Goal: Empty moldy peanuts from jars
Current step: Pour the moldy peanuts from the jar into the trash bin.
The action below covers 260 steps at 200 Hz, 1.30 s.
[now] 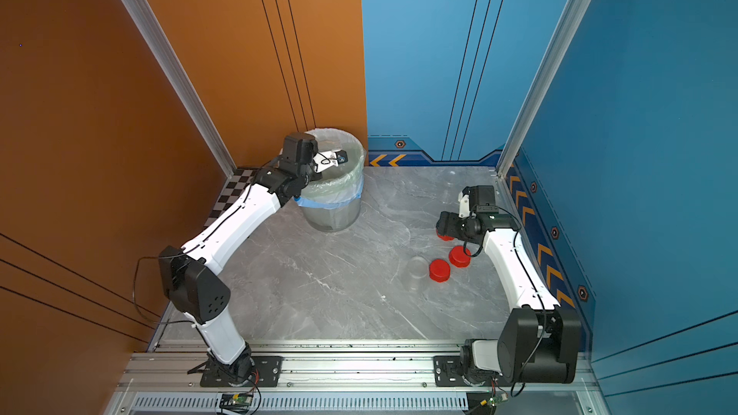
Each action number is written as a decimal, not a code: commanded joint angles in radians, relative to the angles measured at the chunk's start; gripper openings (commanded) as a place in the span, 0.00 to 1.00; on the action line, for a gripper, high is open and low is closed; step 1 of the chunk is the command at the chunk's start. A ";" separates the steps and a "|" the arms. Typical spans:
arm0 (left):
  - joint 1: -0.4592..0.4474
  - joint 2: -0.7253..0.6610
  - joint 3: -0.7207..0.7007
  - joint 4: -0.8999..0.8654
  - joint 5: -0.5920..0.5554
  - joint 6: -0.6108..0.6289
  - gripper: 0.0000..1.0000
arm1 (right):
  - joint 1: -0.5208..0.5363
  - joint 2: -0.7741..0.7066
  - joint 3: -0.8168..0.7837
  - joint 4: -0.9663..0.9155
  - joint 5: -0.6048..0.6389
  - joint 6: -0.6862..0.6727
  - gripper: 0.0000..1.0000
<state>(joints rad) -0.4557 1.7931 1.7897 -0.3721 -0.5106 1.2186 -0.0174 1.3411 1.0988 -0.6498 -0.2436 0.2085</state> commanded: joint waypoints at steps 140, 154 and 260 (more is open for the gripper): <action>-0.042 0.151 0.286 -0.152 -0.163 0.511 0.33 | 0.008 -0.025 -0.038 0.063 -0.045 0.026 0.88; -0.046 0.159 0.295 -0.152 -0.165 0.536 0.33 | 0.008 -0.026 -0.042 0.067 -0.052 0.026 0.87; -0.031 0.152 0.291 -0.151 -0.163 0.554 0.33 | 0.011 -0.011 -0.046 0.075 -0.062 0.032 0.88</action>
<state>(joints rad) -0.4976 1.9507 2.0449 -0.5098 -0.6662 1.7733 -0.0128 1.3403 1.0657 -0.5922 -0.2932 0.2268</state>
